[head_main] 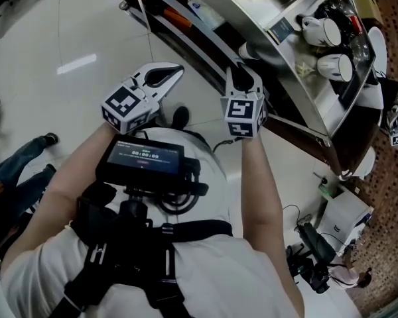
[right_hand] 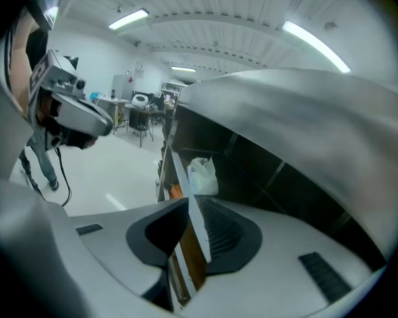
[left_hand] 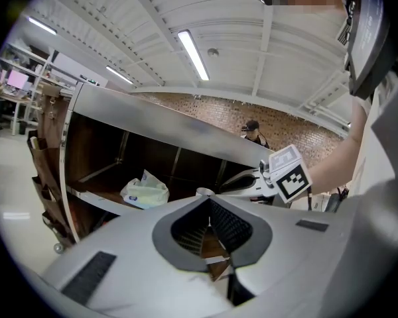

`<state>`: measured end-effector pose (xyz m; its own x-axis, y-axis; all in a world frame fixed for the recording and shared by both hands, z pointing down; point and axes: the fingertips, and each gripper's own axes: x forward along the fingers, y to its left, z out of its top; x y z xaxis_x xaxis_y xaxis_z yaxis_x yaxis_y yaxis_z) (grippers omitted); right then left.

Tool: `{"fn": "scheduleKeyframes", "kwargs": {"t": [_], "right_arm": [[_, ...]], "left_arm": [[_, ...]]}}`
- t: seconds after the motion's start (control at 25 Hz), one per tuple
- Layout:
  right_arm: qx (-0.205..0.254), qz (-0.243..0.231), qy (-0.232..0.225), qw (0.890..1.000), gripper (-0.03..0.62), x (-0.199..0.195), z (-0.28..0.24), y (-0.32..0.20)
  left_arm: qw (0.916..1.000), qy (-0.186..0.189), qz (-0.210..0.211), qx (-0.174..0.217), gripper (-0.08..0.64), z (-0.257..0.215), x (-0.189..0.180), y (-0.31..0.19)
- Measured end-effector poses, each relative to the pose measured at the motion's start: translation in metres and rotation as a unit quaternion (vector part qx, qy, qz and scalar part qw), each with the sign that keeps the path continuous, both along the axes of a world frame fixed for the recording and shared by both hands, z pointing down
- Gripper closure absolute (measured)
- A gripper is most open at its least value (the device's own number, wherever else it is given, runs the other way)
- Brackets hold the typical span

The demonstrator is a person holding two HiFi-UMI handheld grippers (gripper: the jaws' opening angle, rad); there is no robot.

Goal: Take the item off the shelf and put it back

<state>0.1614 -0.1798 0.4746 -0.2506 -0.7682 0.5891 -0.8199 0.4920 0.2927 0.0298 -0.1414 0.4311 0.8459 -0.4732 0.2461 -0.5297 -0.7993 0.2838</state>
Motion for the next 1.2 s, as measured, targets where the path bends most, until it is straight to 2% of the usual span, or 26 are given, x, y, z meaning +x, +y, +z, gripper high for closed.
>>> {"fn": "scheduleKeyframes", "kwargs": {"t": [0.12, 0.36, 0.64, 0.72, 0.8, 0.96, 1.08, 1.2], "right_arm": [[-0.015, -0.006, 0.073, 0.997, 0.452, 0.023, 0.018, -0.016], [-0.060, -0.024, 0.209, 0.976, 0.451, 0.057, 0.063, -0.046], [-0.103, -0.035, 0.279, 0.954, 0.456, 0.067, 0.090, -0.057], [-0.103, -0.041, 0.295, 0.949, 0.524, 0.066, 0.091, -0.059], [-0.100, -0.044, 0.299, 0.948, 0.566, 0.066, 0.089, -0.059], [-0.092, -0.047, 0.286, 0.953, 0.568, 0.058, 0.082, -0.050], [-0.077, -0.046, 0.252, 0.963, 0.568, 0.044, 0.067, -0.039], [-0.057, -0.053, 0.198, 0.977, 0.568, 0.023, 0.047, -0.022]], "left_arm": [[1.0000, -0.001, 0.000, -0.003, 0.560, 0.001, 0.000, 0.001], [0.9999, 0.000, -0.006, -0.011, 0.560, 0.009, -0.002, 0.012], [0.9996, -0.007, -0.024, -0.016, 0.560, 0.012, -0.027, 0.021], [0.9993, -0.008, -0.031, -0.017, 0.560, 0.012, -0.036, 0.021], [0.9992, -0.009, -0.035, -0.017, 0.560, 0.012, -0.038, 0.020], [0.9992, -0.012, -0.036, -0.015, 0.560, 0.011, -0.042, 0.020], [0.9992, -0.014, -0.034, -0.012, 0.560, 0.007, -0.042, 0.020], [0.9995, -0.018, -0.027, -0.007, 0.560, 0.006, -0.040, 0.020]]}}
